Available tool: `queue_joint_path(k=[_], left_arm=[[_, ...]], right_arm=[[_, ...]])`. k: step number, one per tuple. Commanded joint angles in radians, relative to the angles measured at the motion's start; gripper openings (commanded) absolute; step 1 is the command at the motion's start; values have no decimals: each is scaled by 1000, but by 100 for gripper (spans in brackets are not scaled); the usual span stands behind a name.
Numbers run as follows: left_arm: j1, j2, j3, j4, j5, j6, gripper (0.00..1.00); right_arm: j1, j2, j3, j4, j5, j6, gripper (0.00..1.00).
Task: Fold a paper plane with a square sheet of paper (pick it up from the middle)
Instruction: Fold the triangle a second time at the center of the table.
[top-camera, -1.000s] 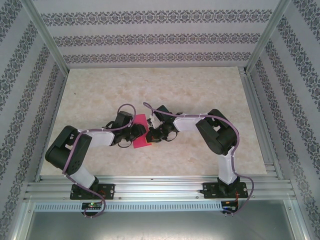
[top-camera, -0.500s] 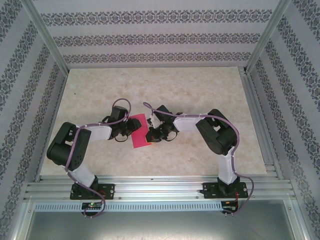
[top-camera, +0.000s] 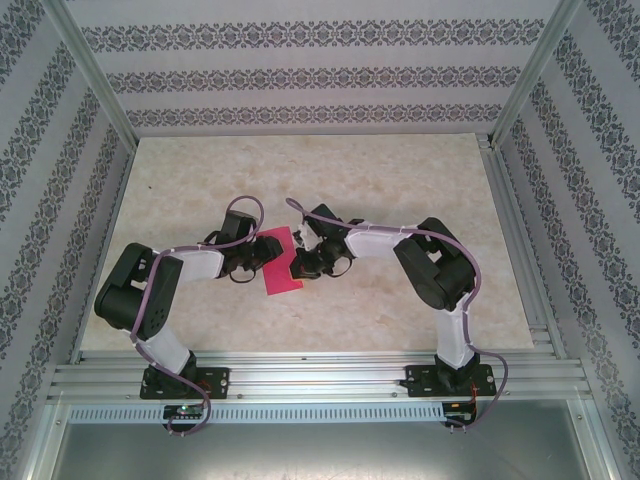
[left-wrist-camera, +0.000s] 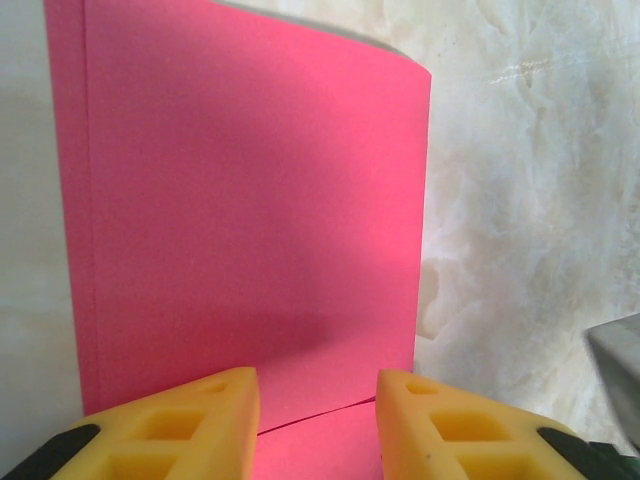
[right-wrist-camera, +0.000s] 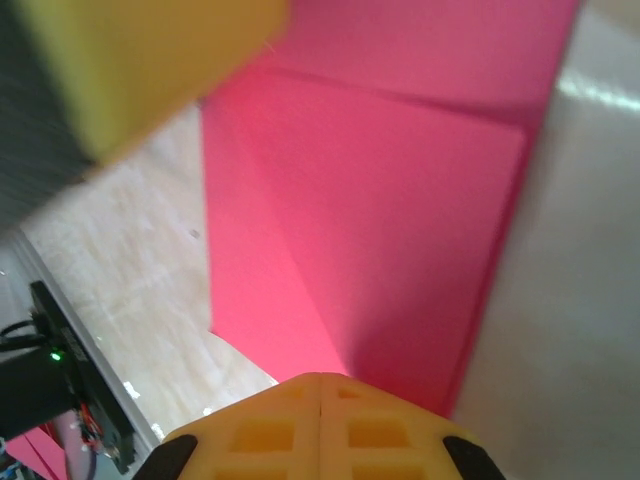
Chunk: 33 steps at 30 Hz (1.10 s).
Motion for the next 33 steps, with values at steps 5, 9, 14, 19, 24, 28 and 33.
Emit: queue_joint_path(k=[5,9,14,19,24,28,33], left_arm=[[19,34,-18,14,-13,18,38],[18,34,-13,10,-11,22,38],[18,32,-19,7,-14,24,38],[18,34,-20,2,-20,28,39],[18,35,-29,10,-18,26,38],[18,38,-38,14,-24,32,38],[18,47,-42,10,-20,36,38]], right_arm=[[33,28,92,-9,49,41,4],[48,72,122,-56,74,25,4],[55,99,101,-87,116,-3,4],[57,62,17,-85,124,-19,4],[50,13,-52,-54,91,-6,4],[38,-17,-77,-37,65,2,5],[18,-45,-138,26,36,33,6]])
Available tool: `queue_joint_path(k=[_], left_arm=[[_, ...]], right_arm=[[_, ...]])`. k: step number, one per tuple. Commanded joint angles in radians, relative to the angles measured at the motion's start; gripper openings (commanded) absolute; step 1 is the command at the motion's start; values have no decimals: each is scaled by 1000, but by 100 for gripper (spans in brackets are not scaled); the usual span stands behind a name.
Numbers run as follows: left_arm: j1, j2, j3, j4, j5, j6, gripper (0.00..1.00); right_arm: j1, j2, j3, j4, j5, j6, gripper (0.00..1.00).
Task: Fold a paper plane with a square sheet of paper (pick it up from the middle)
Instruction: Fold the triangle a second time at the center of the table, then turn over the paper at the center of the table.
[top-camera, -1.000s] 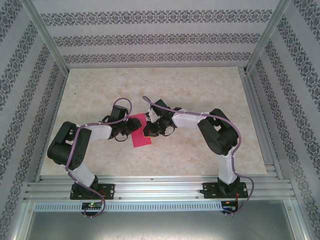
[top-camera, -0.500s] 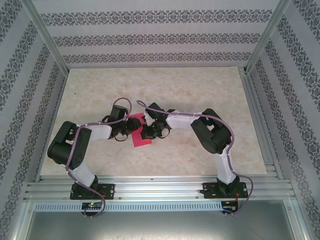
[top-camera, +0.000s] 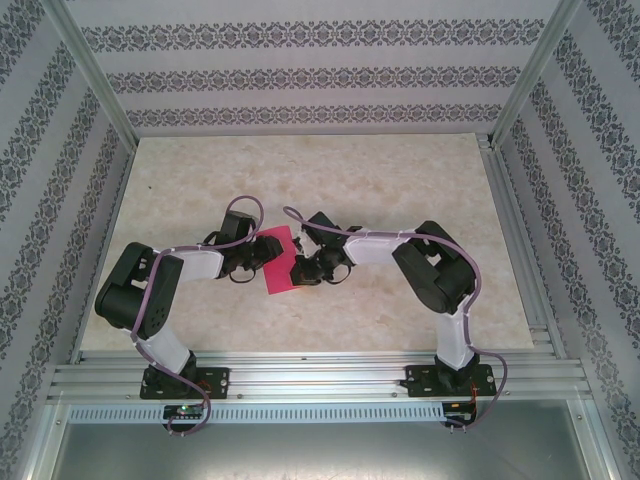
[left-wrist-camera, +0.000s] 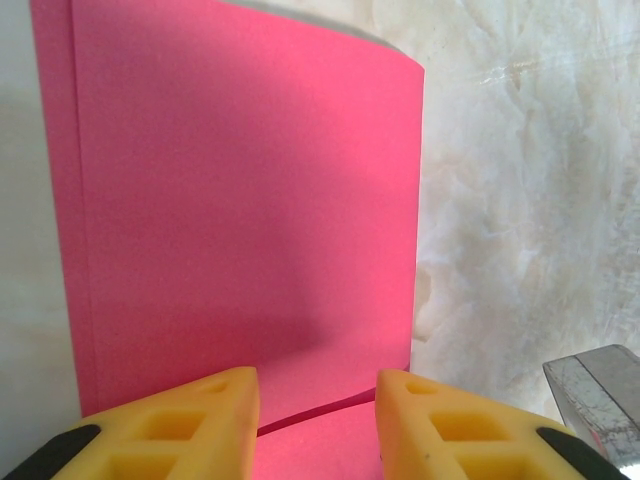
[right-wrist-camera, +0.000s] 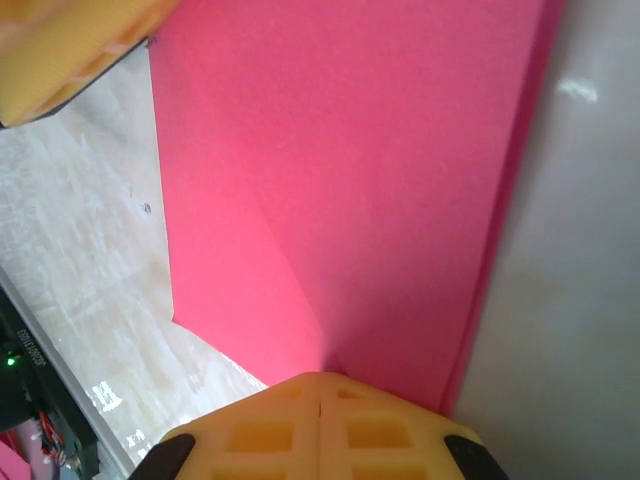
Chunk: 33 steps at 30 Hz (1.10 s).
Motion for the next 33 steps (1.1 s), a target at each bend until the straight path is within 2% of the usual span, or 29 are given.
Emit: queue_joint_path(k=[1,11,14,17,21,23,29,33], left_arm=[[13,39,-35,-20,-39,36,38],[13,36,-41,-25,-52,41,38],[13,35,-38,-25,-50,41,38],[14,35,-25,-26,-40,43,38],[13,23,-12,-35,-28,40,38],[13,15,-12,-34,-25,33,38],[14,0,-10,-24,-6,17,39],[12,-4,-2,-29,0,19,39]], right_arm=[[-21,-31,-65,-8,-27,27,6],[-72,-115,-174,-6,-28,13,8],[-82,-160,-163,-16,-26,0,13],[-90,-197,-127,-22,20,5,24],[-91,-160,-72,7,41,22,29],[-86,-114,-35,24,12,26,30],[-79,-20,6,57,23,32,33],[-61,17,36,71,-12,30,33]])
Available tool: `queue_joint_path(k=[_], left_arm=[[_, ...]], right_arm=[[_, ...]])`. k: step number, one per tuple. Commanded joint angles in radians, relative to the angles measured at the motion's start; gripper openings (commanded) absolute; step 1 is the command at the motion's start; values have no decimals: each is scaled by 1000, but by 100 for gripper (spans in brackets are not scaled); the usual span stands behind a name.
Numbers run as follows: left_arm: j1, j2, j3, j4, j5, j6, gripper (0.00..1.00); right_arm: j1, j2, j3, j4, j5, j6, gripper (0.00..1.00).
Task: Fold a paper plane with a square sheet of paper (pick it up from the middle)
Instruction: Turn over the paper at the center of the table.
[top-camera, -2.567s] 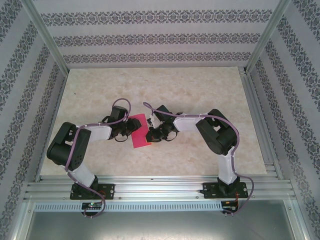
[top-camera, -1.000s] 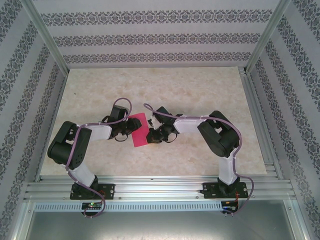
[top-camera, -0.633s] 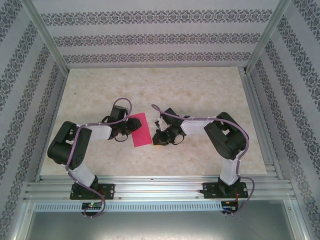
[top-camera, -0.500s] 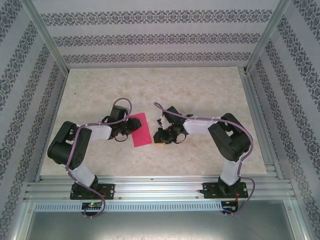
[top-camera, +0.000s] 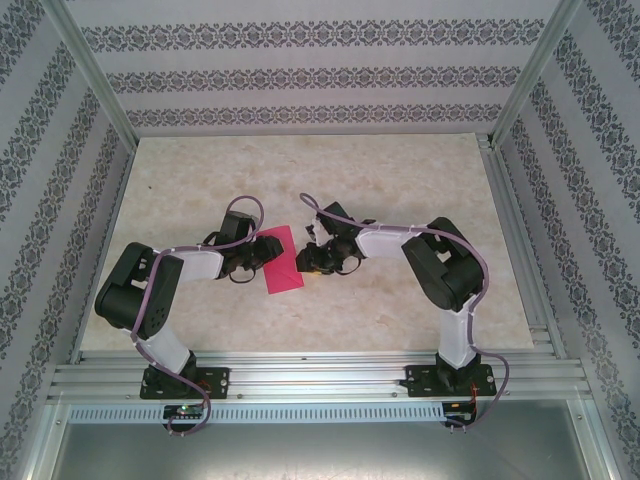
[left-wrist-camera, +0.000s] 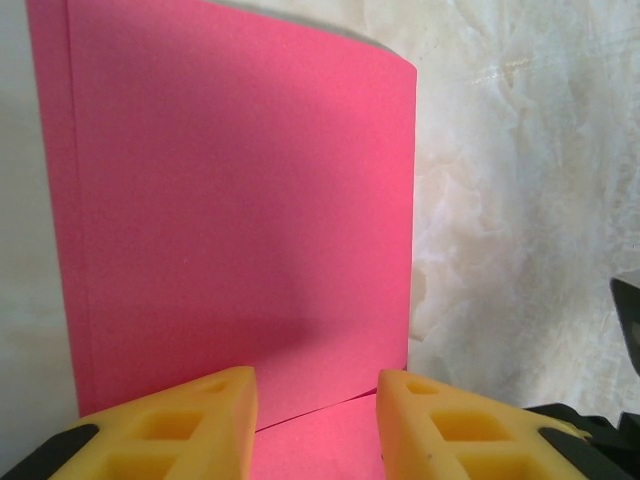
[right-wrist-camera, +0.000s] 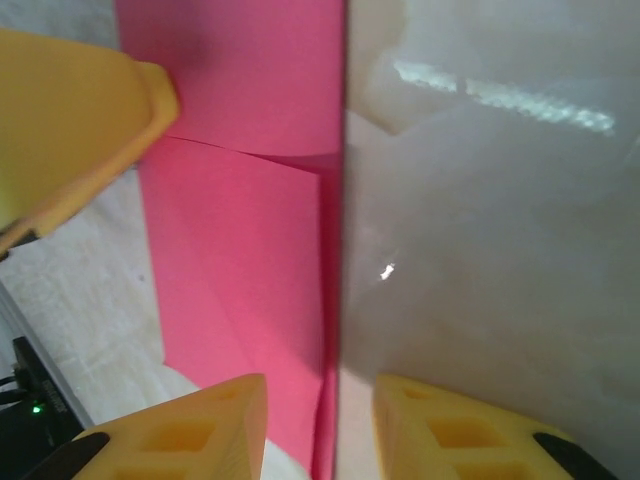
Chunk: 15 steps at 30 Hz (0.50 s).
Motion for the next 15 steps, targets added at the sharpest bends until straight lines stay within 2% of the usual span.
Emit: queue_joint_path(k=[1,11,15], left_arm=[[12,-3,6,-44,-7,13,39],[12,-13,1,-48,-5,10,39],[11,-22,3,-55,-8,10,39]], right_arm=[[33,43,43,40,-21,4,33],[47,82,72,80,-23,24,22],[45,42,53,74,24,25,26]])
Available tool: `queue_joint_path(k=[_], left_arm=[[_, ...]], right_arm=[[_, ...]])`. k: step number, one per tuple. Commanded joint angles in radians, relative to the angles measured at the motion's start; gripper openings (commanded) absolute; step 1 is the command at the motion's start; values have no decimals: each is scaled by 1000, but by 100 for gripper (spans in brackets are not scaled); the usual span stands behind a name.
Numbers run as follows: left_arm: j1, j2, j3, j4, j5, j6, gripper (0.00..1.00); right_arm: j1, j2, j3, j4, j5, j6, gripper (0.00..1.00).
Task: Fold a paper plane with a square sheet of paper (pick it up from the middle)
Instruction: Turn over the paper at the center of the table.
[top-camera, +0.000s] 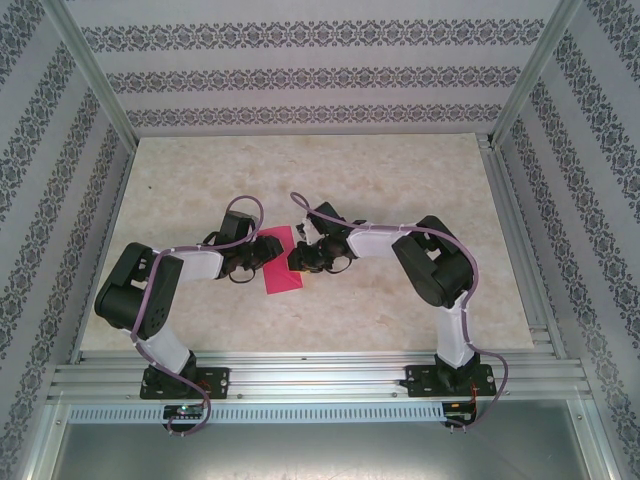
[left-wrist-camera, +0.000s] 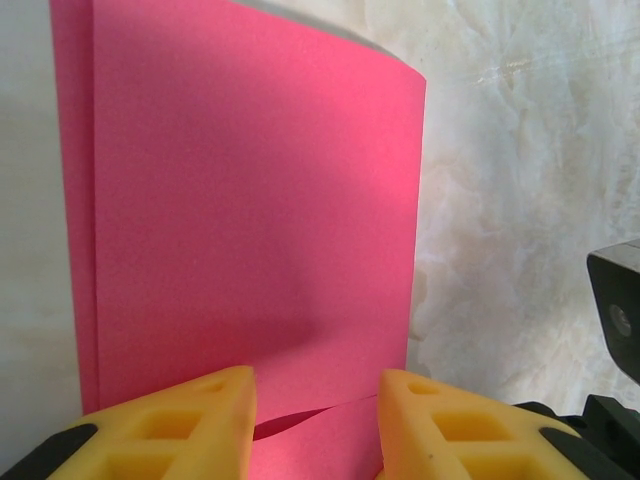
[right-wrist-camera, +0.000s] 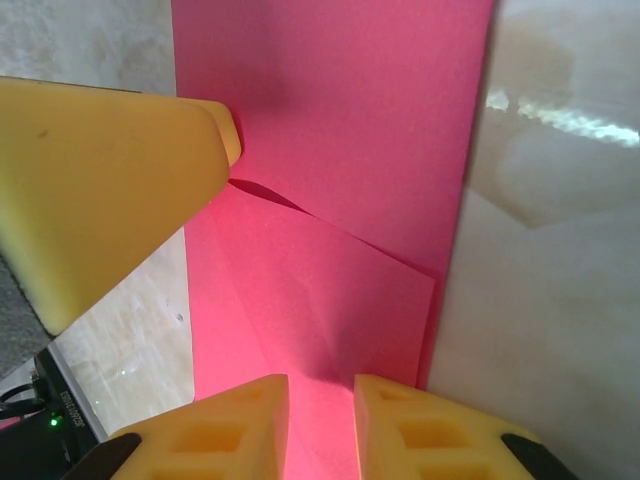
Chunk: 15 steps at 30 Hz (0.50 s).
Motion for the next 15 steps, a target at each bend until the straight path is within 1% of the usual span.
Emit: queue_joint_path(k=[1,4,6,8,13,15], left_arm=[[12,-21,3,-56,-10,11,39],[13,-35,2,-63,-13,14,39],[13,-47,3,-65,-11,17,40],[12,-63,8,-73,-12,20,41],[13,-122,36,-107,0,32,48],[12,-147,38,-118,3,28,49]], right_arm=[[8,-39,-6,11,56,-11,26],[4,-70,11,-56,128,-55,31],[-6,-69,26,-78,151,-70,34],[-11,-66,38,-78,154,-73,34],[-7,-29,79,-112,123,-90,36],[-7,-17,89,-114,113,-89,36]])
